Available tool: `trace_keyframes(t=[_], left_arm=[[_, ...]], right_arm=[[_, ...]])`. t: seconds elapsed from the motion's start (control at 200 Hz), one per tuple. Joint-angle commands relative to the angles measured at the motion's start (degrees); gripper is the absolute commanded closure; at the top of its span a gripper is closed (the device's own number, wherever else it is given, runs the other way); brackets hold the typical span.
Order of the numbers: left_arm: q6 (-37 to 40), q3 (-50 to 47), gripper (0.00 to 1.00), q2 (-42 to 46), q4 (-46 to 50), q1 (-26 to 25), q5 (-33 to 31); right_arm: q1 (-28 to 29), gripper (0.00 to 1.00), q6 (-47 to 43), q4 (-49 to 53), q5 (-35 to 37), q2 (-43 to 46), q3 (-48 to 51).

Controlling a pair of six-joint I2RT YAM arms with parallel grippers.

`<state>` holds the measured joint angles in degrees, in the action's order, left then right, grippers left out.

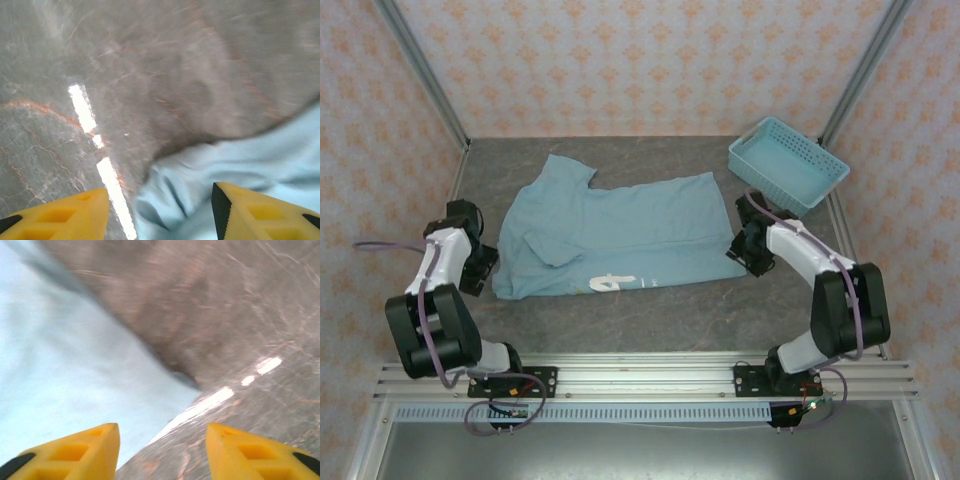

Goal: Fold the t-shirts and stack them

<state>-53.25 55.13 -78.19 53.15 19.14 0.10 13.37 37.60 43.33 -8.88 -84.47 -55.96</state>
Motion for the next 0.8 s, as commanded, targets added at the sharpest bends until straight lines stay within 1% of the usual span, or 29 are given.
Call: trace_keyframes(t=[0.0, 0.06, 0.125, 0.17, 0.265, 0.32, 0.43, 0.515, 0.595, 0.696, 0.756, 0.796], left_arm=[[-1.3, 2.6, 0.39, 4.2, -0.1, -6.2, 0.7], [-4.7, 1.4, 0.39, 4.0, -2.7, -10.4, 6.3], [-10.4, -1.3, 0.38, 2.7, -7.1, -14.7, 12.8], [-14.6, -2.9, 0.38, 1.7, -10.0, -17.5, 15.3], [-21.4, -4.5, 0.38, -0.1, -14.5, -23.0, 15.5], [-24.3, -4.9, 0.38, -2.1, -16.5, -25.0, 15.9], [-27.3, -4.9, 0.39, -5.6, -17.4, -26.7, 15.7], [-28.3, -4.7, 0.41, -6.9, -17.1, -27.0, 13.8], [-28.5, -4.2, 0.46, -7.7, -18.4, -27.0, 12.0], [-28.1, -2.8, 0.56, -10.2, -18.8, -27.0, 11.7], [-27.5, -2.0, 0.65, -11.4, -18.7, -27.0, 11.1], [-27.1, -1.4, 0.75, -11.7, -18.6, -27.0, 10.1]], right_arm=[[3.8, 0.45, -4.2, -2.9, -2.7, 3.0, -3.0], [5.3, 0.41, -4.6, -6.8, -6.9, 2.9, -2.9], [5.8, 0.41, -3.8, -9.5, -11.3, 1.2, -3.4], [6.1, 0.41, -3.5, -10.5, -12.6, 0.1, -3.9], [6.5, 0.4, -3.4, -12.0, -14.1, -1.6, -5.3], [6.5, 0.4, -3.8, -11.6, -14.8, -2.8, -6.5], [6.6, 0.4, -4.2, -11.2, -14.6, -3.7, -7.2], [6.5, 0.4, -4.2, -11.0, -14.1, -3.4, -6.8], [6.5, 0.4, -4.0, -11.2, -14.1, -2.6, -6.1], [6.5, 0.4, -3.7, -11.3, -14.0, -1.9, -4.9], [6.5, 0.41, -3.6, -11.4, -14.1, -1.6, -4.4], [6.5, 0.41, -3.5, -11.7, -14.3, -1.3, -4.2]])
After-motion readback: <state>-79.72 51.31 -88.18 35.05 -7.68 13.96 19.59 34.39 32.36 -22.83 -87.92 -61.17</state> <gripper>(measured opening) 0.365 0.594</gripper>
